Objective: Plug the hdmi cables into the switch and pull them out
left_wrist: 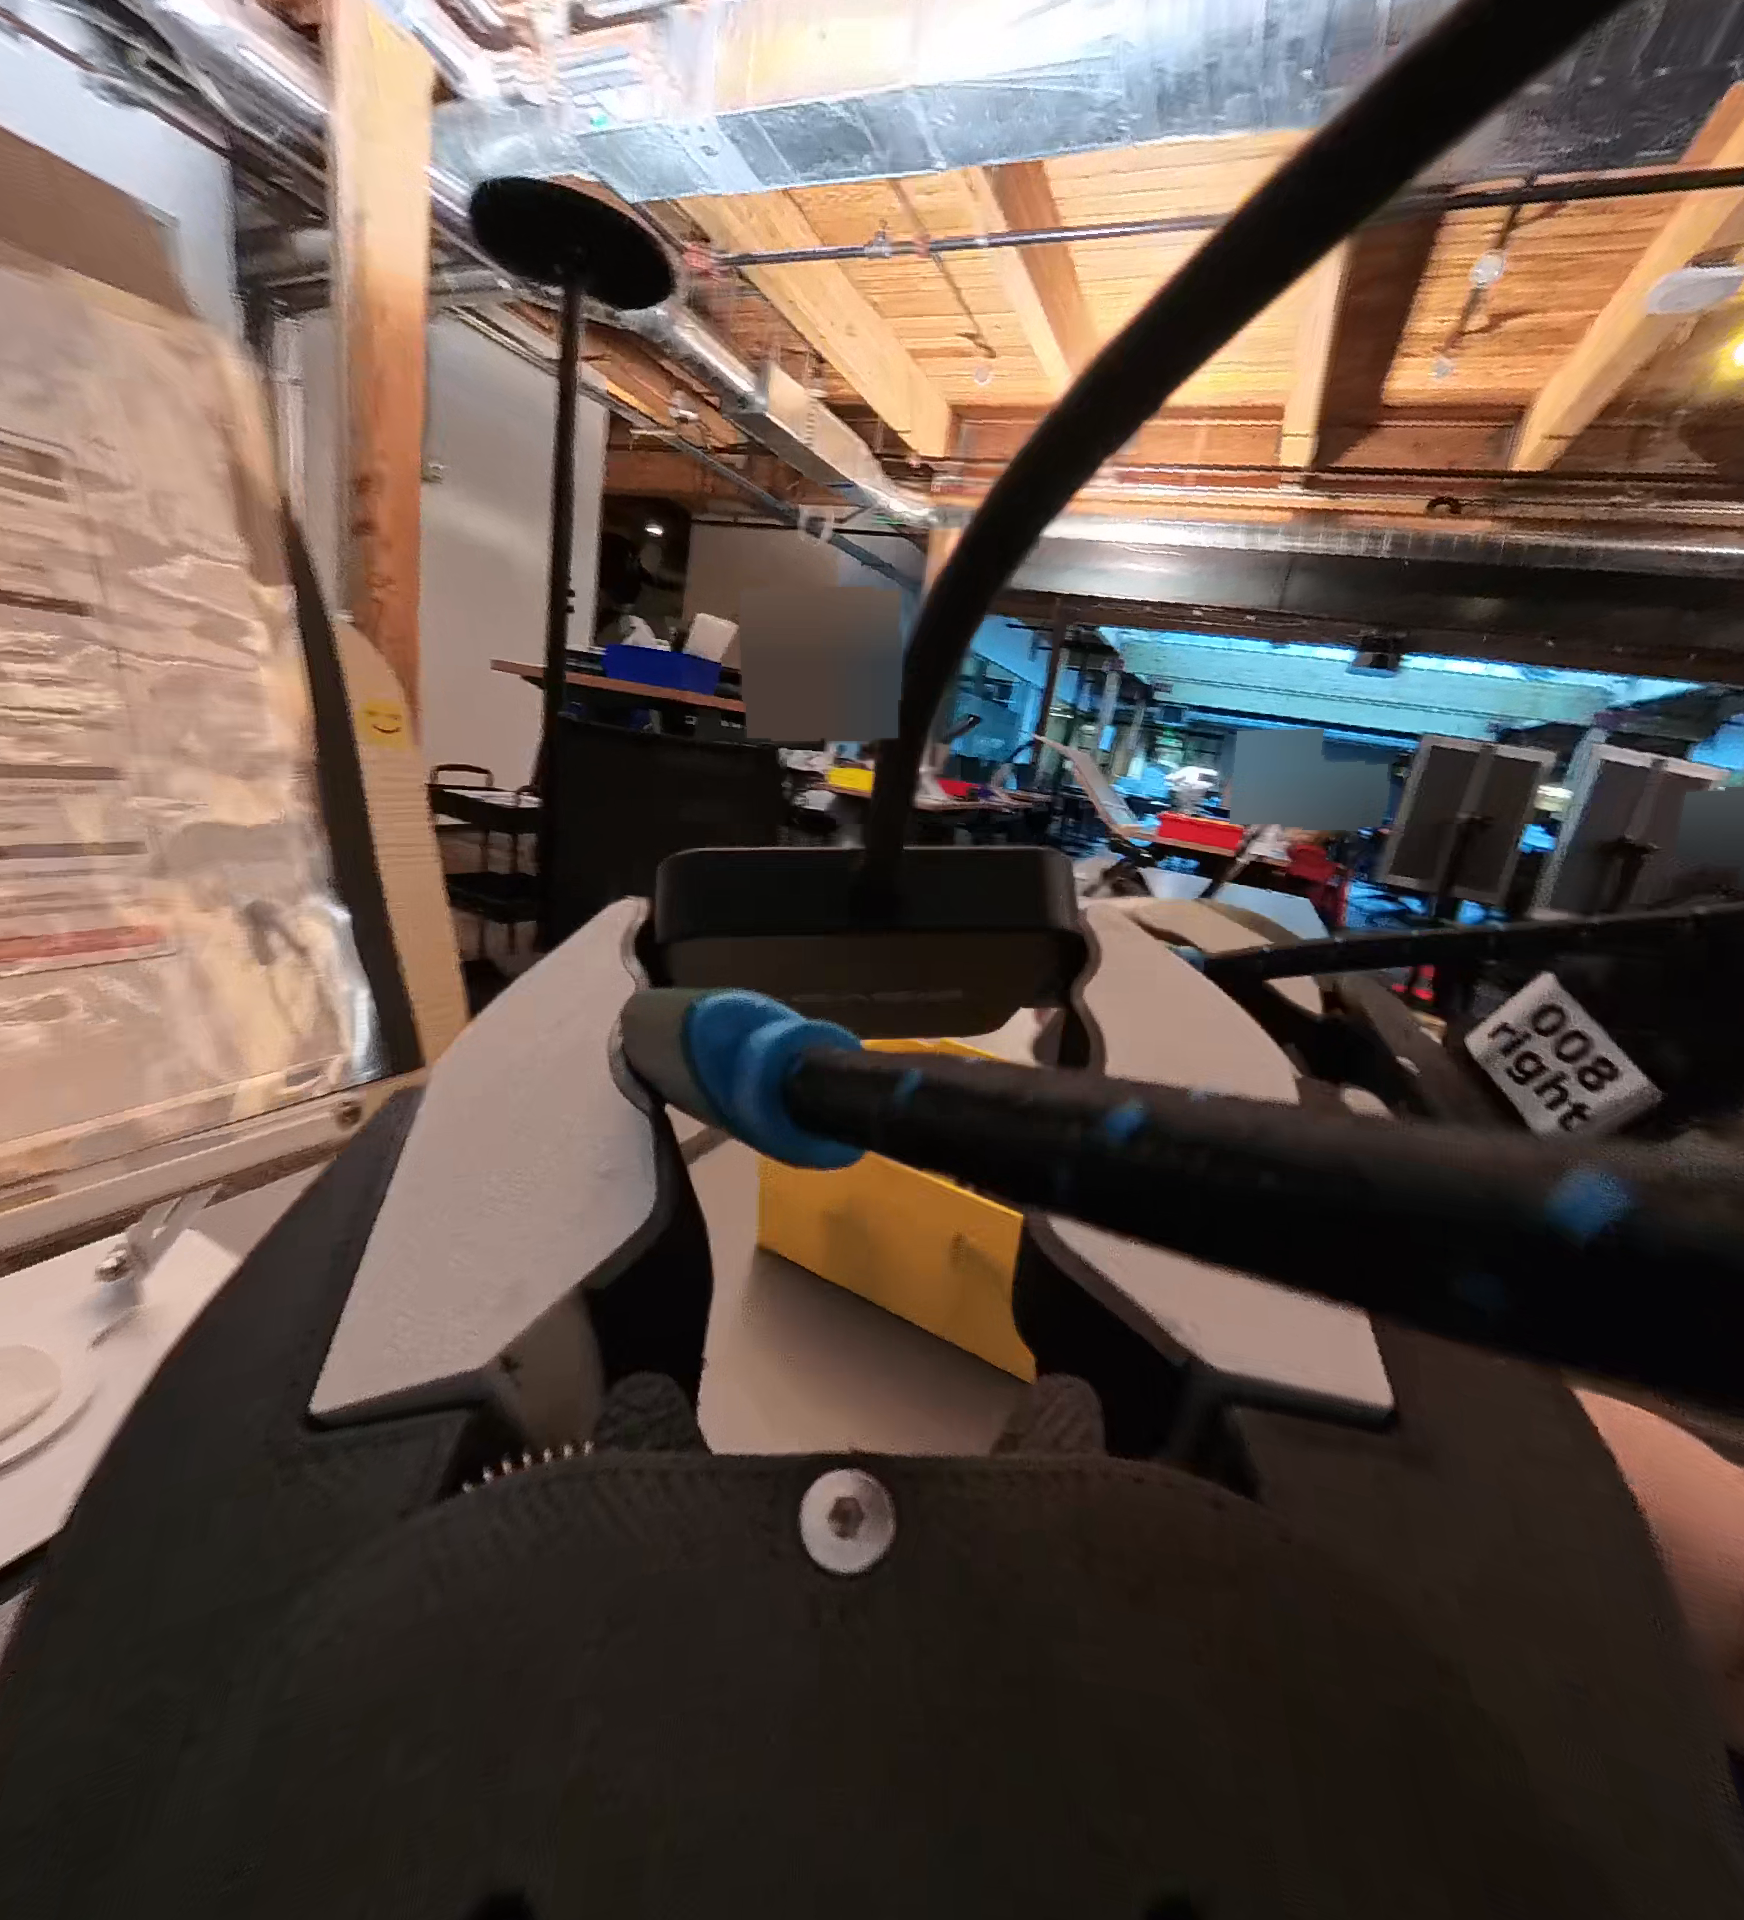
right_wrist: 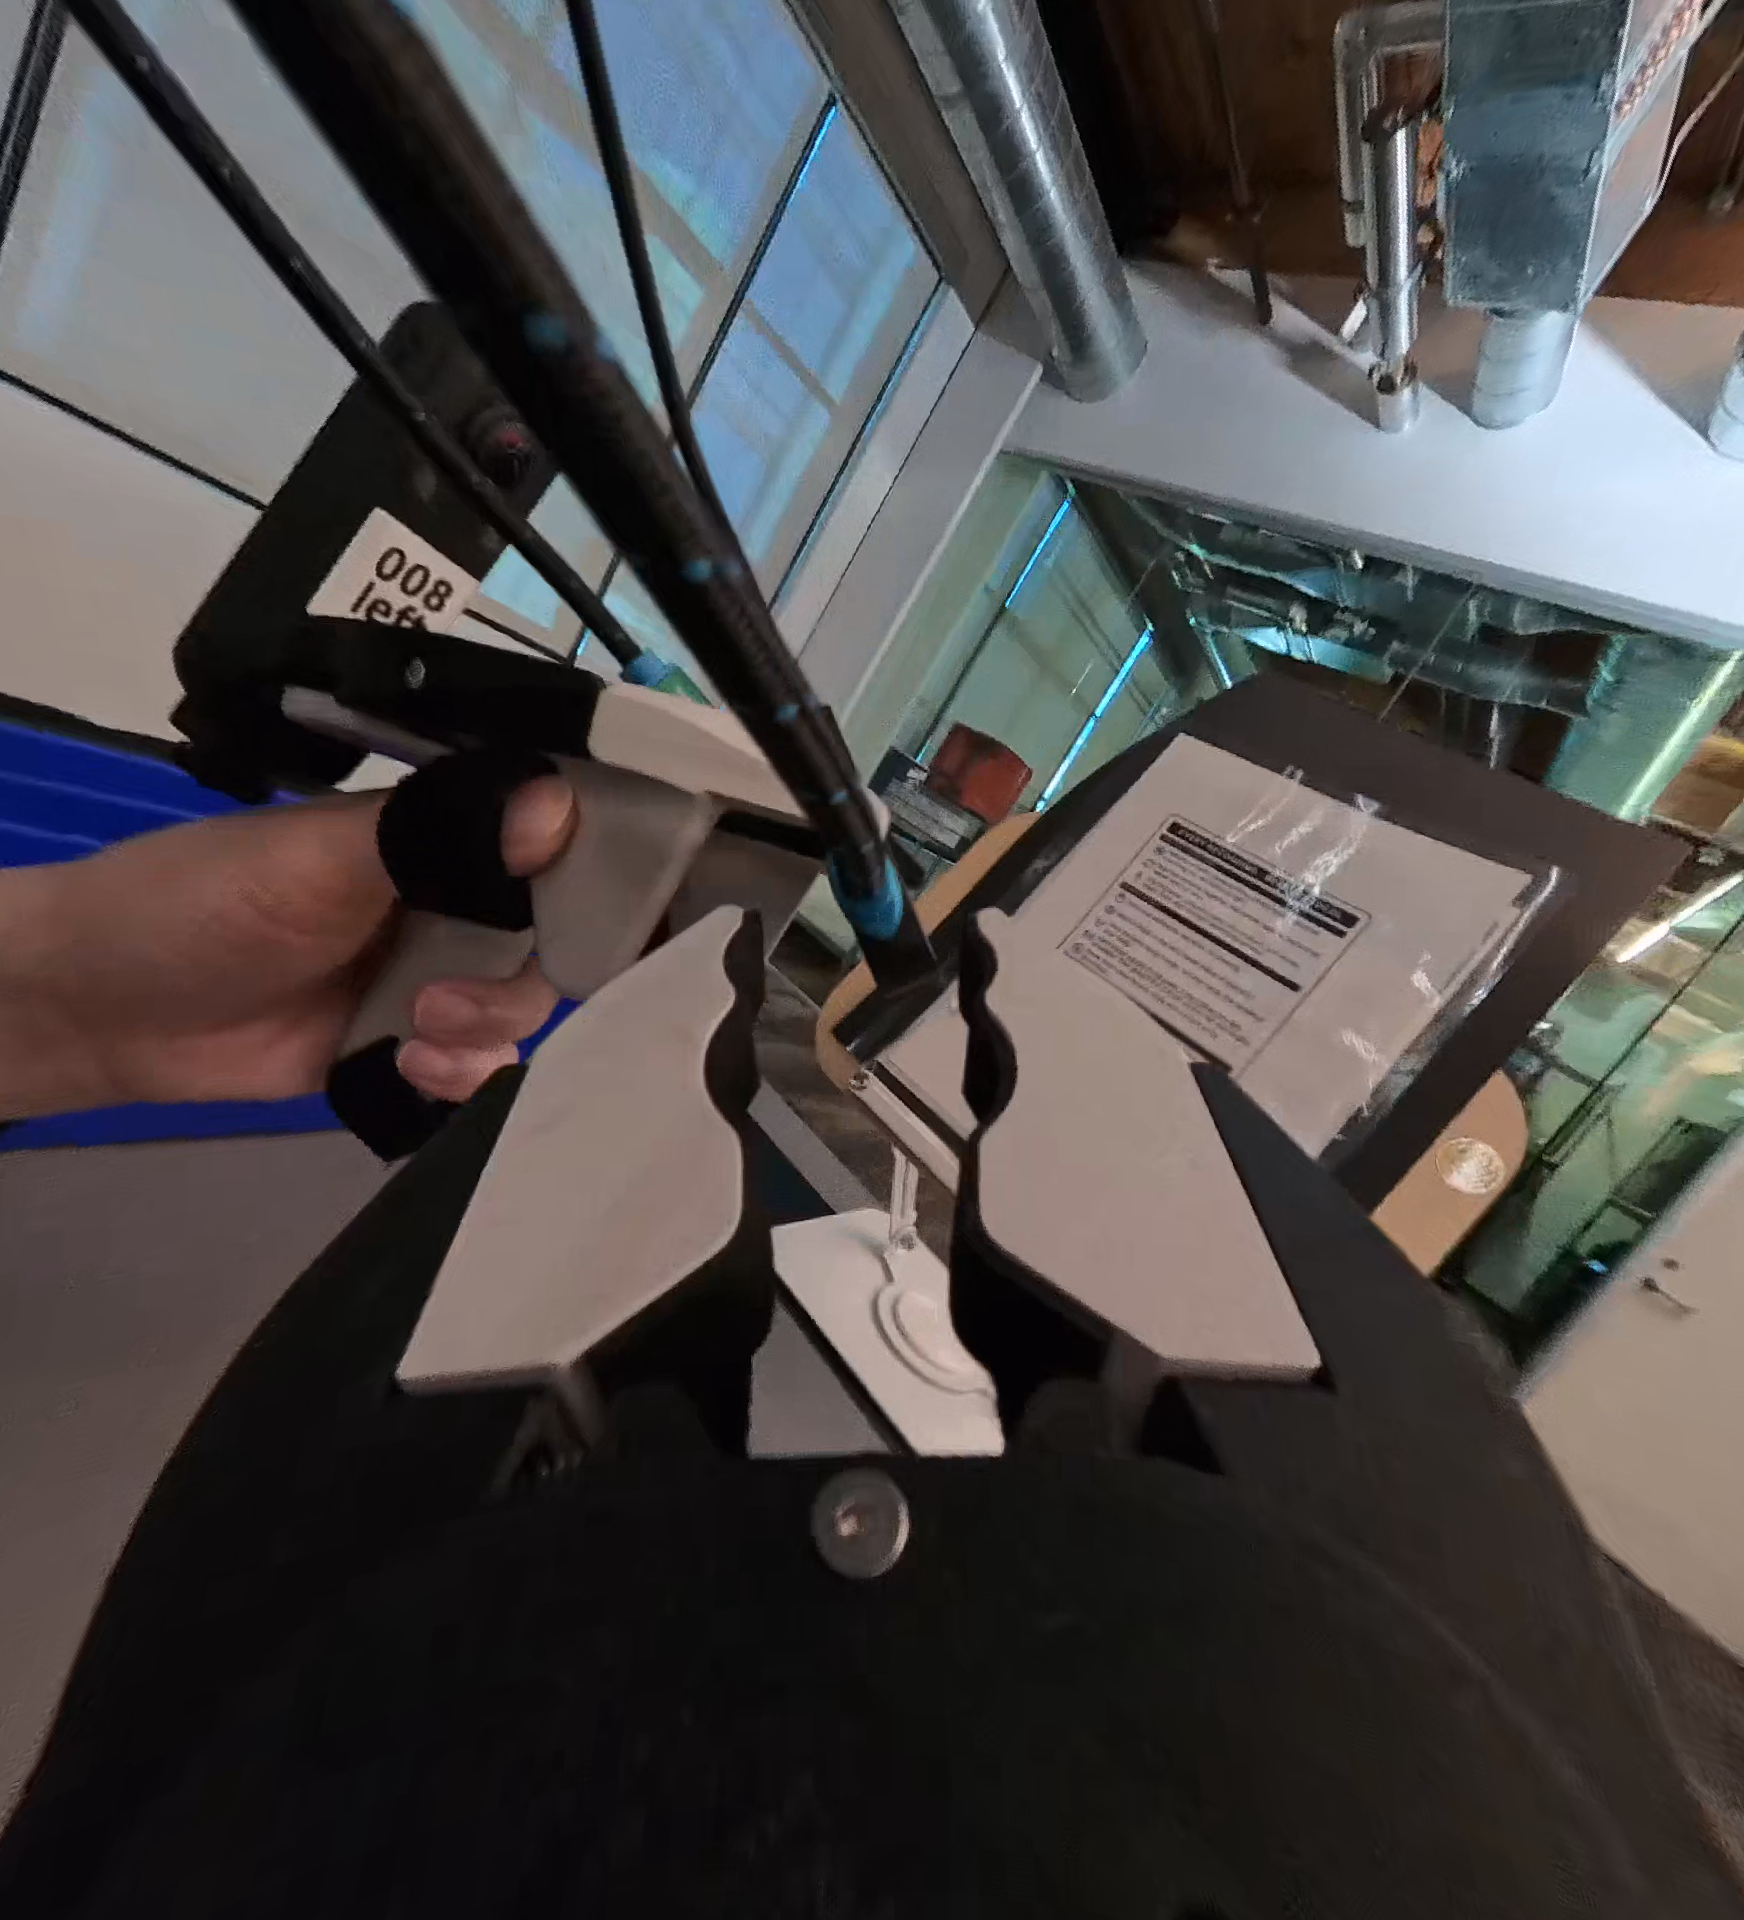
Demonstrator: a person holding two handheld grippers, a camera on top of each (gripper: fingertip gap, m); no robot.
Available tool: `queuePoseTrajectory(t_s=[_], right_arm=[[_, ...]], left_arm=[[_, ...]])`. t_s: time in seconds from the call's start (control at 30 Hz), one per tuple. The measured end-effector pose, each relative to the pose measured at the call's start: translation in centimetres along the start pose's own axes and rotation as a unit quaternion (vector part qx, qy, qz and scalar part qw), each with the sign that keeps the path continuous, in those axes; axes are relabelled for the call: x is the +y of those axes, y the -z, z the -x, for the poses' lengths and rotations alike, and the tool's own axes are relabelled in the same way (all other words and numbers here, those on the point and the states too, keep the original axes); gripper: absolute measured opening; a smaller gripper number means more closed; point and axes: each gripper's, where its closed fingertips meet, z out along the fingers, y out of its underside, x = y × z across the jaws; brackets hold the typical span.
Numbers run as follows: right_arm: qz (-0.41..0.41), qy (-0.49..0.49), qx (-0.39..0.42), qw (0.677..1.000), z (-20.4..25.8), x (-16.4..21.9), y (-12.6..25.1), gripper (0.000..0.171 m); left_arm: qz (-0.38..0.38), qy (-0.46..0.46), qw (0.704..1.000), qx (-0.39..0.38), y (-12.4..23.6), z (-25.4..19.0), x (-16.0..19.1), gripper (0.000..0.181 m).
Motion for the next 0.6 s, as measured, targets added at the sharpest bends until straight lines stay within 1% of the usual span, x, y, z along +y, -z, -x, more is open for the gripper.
queuePoseTrajectory(t_s=[0.07, 0.1, 0.17, 0.23, 0.3, 0.37, 0.47, 0.6], right_arm=[[0.019, 0.038, 0.016, 0.999, -0.4, 0.3, 0.0, 0.038], [0.026, 0.058, 0.020, 0.998, -0.5, 0.5, 0.0, 0.038], [0.032, 0.090, 0.028, 0.995, -0.6, 0.7, 0.2, 0.027], [0.017, 0.134, 0.044, 0.990, -0.7, 0.1, 0.7, 0.016], [0.022, 0.190, 0.064, 0.980, -0.5, -0.3, 0.9, 0.015], [0.020, 0.213, 0.095, 0.972, -0.4, -0.8, 1.0, 0.014], [0.014, 0.228, 0.120, 0.966, 0.0, -1.2, 1.1, 0.014], [0.008, 0.214, 0.117, 0.970, 1.0, -1.1, 0.9, 0.014]], left_arm=[[0.002, 0.002, 0.999, 0.041, -0.3, -1.5, 0.2, 0.071], [0.000, 0.005, 0.998, 0.063, -0.4, -2.3, 0.2, 0.074], [0.001, 0.013, 0.995, 0.101, -0.4, -3.6, 0.3, 0.072], [0.000, 0.025, 0.992, 0.121, -0.4, -4.3, 0.2, 0.072], [-0.009, 0.032, 0.991, 0.130, -0.3, -4.7, -0.1, 0.072], [-0.032, 0.034, 0.991, 0.125, -0.2, -4.9, -0.8, 0.071], [-0.058, 0.037, 0.990, 0.126, 0.1, -5.2, -1.3, 0.071], [-0.086, 0.035, 0.986, 0.139, 0.5, -5.4, -1.9, 0.073]])
